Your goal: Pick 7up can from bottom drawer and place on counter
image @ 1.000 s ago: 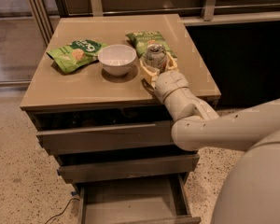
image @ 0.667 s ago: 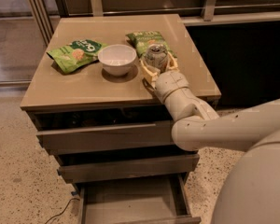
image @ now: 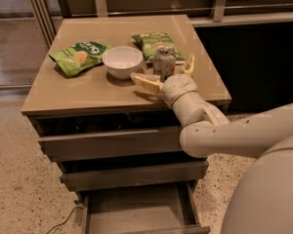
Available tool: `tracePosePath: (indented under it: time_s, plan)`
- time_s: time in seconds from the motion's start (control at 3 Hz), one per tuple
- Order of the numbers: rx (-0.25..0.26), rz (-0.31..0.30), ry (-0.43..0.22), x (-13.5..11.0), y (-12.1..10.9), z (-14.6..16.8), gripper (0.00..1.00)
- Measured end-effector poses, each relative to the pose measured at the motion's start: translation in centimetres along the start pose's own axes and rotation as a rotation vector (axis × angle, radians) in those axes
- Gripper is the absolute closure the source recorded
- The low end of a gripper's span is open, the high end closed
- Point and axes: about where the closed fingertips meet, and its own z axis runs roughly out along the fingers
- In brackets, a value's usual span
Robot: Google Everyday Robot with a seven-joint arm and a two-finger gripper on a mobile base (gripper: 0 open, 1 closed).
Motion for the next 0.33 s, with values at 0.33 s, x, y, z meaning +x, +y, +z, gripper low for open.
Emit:
tracePosePath:
  time_s: [0.33]
  plan:
    - [0.000,0.000,0.000,0.00,0.00,0.00,0.00]
